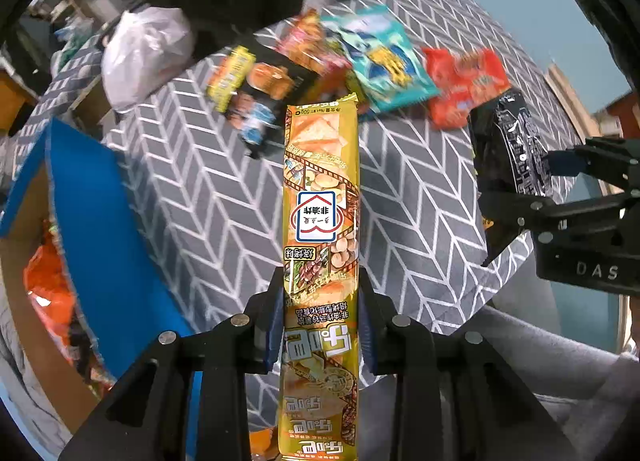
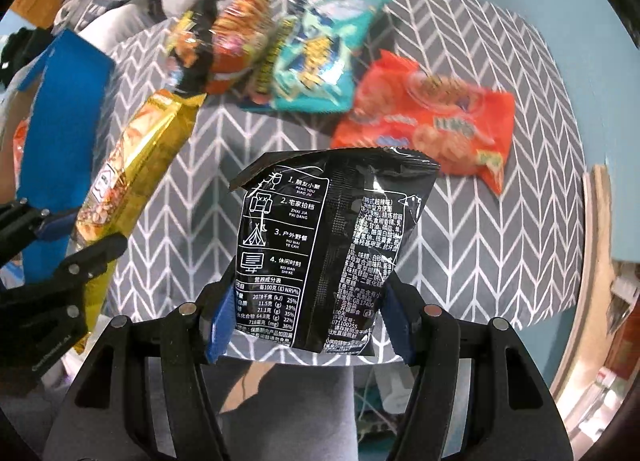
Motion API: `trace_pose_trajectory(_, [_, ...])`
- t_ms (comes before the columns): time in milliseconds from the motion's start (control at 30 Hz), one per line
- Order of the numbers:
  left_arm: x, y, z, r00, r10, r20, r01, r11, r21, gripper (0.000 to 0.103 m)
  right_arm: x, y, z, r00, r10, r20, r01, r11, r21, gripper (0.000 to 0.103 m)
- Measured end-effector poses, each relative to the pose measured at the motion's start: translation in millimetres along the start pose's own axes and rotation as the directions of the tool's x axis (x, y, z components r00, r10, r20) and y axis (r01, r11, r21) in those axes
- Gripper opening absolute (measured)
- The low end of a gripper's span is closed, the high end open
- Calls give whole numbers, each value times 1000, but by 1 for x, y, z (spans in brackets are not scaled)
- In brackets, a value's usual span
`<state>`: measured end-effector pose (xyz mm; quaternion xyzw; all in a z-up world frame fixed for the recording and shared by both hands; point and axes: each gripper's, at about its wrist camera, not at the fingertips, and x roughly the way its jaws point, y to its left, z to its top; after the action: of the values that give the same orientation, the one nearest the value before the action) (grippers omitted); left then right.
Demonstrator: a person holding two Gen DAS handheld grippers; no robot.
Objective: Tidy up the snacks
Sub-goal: 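Carry the black packet and yellow bar over the cardboard box and lower them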
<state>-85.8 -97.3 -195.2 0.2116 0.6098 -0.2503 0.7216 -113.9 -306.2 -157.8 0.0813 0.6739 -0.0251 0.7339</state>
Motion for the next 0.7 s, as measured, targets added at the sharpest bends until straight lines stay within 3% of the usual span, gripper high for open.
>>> trace_pose_trajectory(100, [-12, 14, 1, 1000, 4, 14, -3, 999, -35, 32, -11, 8, 8, 1000, -3, 20, 4, 999, -35, 63])
trace_pose_trajectory(233, [-16, 12, 27, 999, 13, 31, -10, 997, -76, 32, -23, 15, 19, 999, 1, 43, 1, 998, -63, 63])
trace_pose_trajectory(700, [-55, 48, 29, 997, 17, 78, -1, 981, -196, 32, -57, 54, 49, 996, 31, 88, -16, 987, -160, 63])
